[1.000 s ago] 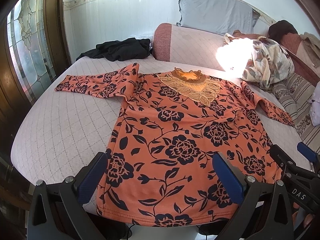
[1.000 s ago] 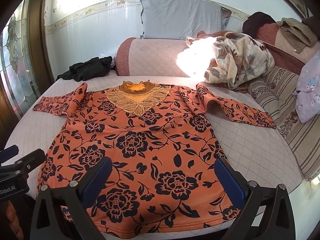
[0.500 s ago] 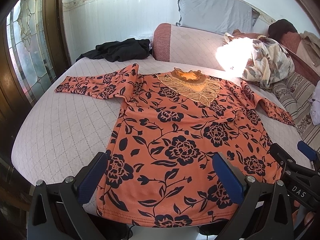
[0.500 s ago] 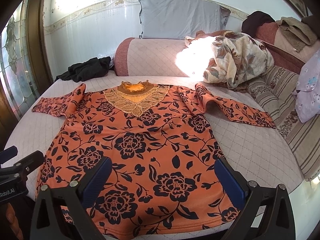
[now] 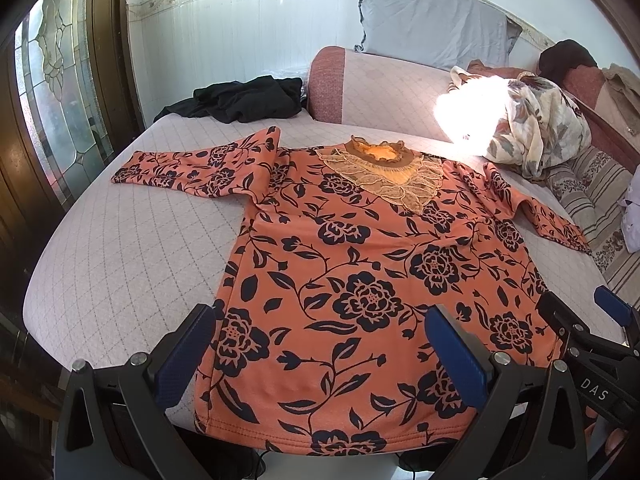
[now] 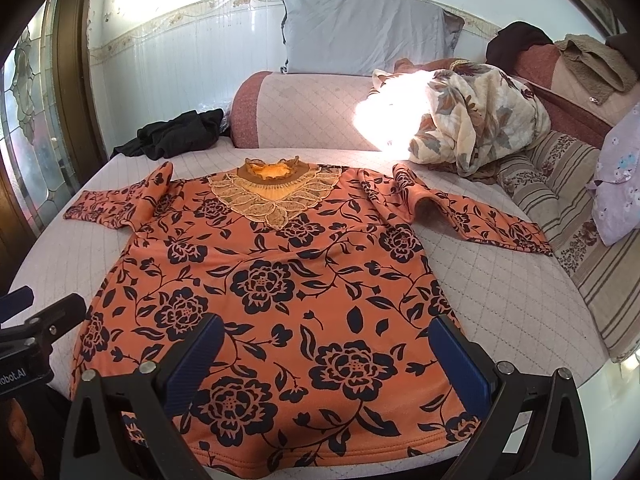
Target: Fold small clothes
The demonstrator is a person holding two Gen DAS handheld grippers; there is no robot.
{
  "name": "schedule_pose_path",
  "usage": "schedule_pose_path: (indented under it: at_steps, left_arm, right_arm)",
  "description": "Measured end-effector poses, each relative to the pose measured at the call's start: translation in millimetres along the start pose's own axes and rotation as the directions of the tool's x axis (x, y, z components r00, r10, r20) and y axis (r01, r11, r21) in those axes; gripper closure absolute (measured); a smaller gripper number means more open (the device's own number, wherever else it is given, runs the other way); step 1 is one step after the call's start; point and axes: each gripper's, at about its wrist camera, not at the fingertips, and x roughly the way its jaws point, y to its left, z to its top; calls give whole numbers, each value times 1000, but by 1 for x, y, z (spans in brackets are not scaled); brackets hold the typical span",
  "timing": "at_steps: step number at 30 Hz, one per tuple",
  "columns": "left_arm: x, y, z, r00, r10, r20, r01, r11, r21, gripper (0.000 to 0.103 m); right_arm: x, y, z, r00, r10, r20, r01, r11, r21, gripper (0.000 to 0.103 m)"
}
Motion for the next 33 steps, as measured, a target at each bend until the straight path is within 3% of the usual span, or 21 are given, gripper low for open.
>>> schedule_pose_path:
  at_steps: [26, 29, 33]
  left_arm:
    - [10, -2, -2, 1000, 0, -18, 0, 1000, 9, 0]
    - [19, 6, -1, 999, -23, -34, 23, 1000, -6, 0]
    - [35, 28, 5, 996, -56, -66, 52, 997, -55, 0]
  right_arm:
    - [9, 0, 1, 1000, 3, -10, -3, 1000, 8, 0]
    - [15, -11, 3, 998, 56, -26, -55, 997, 51, 0]
    - [25, -55, 10, 985, 170, -17, -163, 965, 205, 0]
